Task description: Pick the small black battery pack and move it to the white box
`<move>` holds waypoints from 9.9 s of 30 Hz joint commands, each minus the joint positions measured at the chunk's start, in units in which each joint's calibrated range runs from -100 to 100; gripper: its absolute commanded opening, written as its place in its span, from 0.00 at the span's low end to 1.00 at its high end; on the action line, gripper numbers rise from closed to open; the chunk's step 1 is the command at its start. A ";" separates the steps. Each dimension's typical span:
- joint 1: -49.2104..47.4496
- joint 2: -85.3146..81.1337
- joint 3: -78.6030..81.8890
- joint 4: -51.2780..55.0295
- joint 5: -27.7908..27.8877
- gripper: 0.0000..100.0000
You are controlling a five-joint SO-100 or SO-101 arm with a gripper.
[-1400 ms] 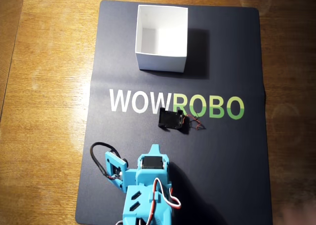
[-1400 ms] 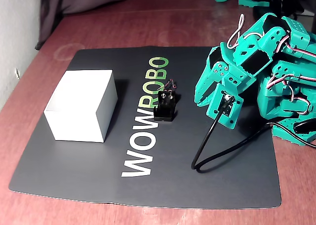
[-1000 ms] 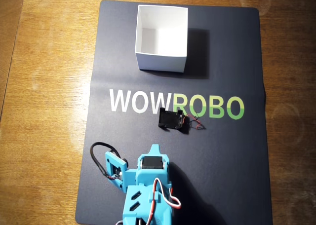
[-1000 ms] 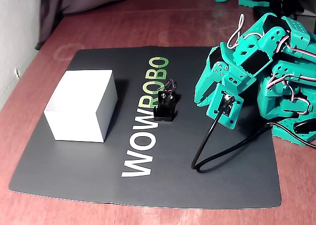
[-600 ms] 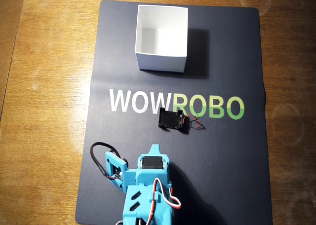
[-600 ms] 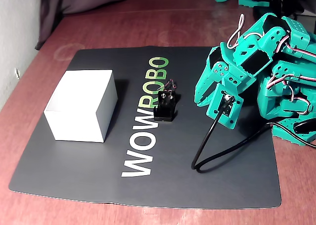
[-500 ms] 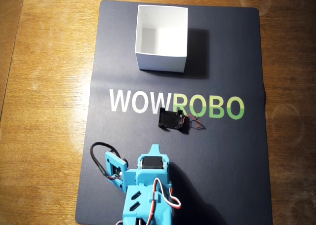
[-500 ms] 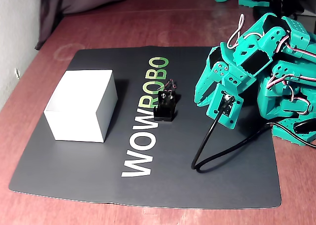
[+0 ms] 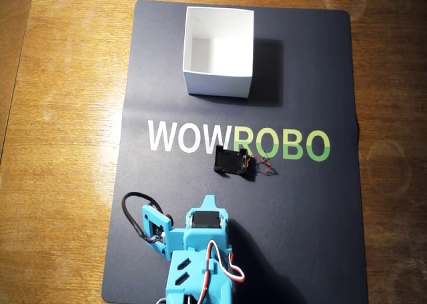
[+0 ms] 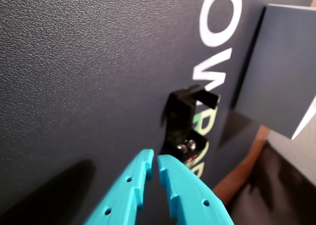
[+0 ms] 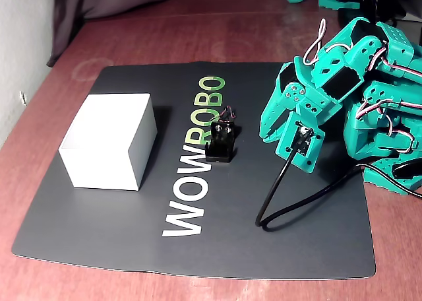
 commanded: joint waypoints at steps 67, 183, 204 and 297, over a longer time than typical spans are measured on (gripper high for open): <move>0.31 13.28 -18.40 0.28 5.29 0.01; 5.24 97.98 -56.76 -8.13 -2.53 0.01; 4.30 97.19 -66.02 3.18 -2.26 0.01; 5.83 111.84 -115.72 -10.93 9.15 0.01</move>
